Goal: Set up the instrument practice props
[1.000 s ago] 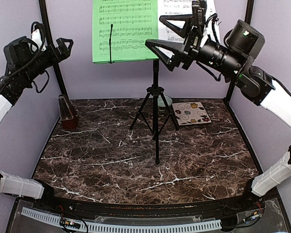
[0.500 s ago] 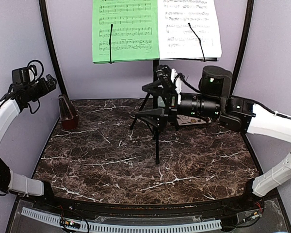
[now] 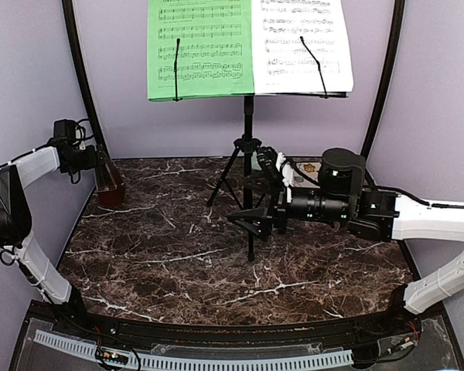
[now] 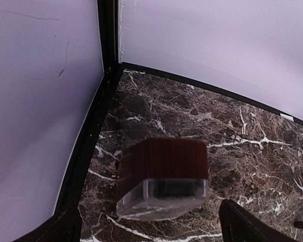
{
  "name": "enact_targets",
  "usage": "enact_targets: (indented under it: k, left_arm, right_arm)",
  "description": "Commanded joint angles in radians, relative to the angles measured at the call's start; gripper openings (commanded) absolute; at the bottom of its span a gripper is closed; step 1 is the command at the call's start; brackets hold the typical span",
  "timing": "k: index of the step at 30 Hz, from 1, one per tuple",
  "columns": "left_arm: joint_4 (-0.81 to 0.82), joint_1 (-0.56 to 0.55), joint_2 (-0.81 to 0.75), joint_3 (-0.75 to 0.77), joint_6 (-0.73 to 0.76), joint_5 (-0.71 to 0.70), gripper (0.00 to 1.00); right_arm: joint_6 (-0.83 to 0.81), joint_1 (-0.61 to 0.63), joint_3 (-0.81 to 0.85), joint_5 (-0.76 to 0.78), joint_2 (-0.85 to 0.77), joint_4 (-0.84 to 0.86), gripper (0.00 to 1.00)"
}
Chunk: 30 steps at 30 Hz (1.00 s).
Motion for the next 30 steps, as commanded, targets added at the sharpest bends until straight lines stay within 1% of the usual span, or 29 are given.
enact_targets:
  k: [1,5,9,11,13,16,18,24,26,30]
  left_arm:
    - [0.068,0.005,0.043,0.054,0.043,-0.013,0.97]
    - [0.131,0.005,0.079,0.030,0.051,0.023,0.95]
    - [0.201,0.005,0.080,-0.017,0.068,0.095,0.90]
    - [0.240,0.002,0.070,-0.047,0.082,0.126,0.85]
    - [0.251,-0.006,0.065,-0.063,0.091,0.122,0.80]
    - [0.257,-0.010,0.065,-0.080,0.093,0.115,0.70]
    - [0.258,-0.011,0.067,-0.086,0.092,0.110,0.65]
    - [0.267,-0.028,0.062,-0.097,0.089,0.118,0.51]
    - [0.262,-0.041,0.052,-0.097,0.088,0.127,0.46]
    - [0.245,-0.072,0.010,-0.095,0.074,0.147,0.39]
  right_arm:
    - [0.045,0.007,-0.037,0.046,-0.045,0.085,0.97]
    - [0.050,0.006,-0.054,0.066,-0.065,0.089,0.97]
    - [0.055,0.007,-0.063,0.078,-0.073,0.094,0.97]
    - [0.061,0.007,-0.068,0.082,-0.073,0.100,0.98]
    - [0.065,0.007,-0.075,0.093,-0.071,0.104,0.98]
    - [0.069,0.007,-0.083,0.118,-0.071,0.108,0.98]
    - [0.072,0.007,-0.085,0.140,-0.070,0.108,0.99]
    - [0.105,0.005,-0.104,0.246,-0.068,0.128,1.00]
    - [0.151,0.004,-0.114,0.300,-0.067,0.152,1.00]
    - [0.217,0.002,-0.104,0.396,-0.045,0.150,1.00]
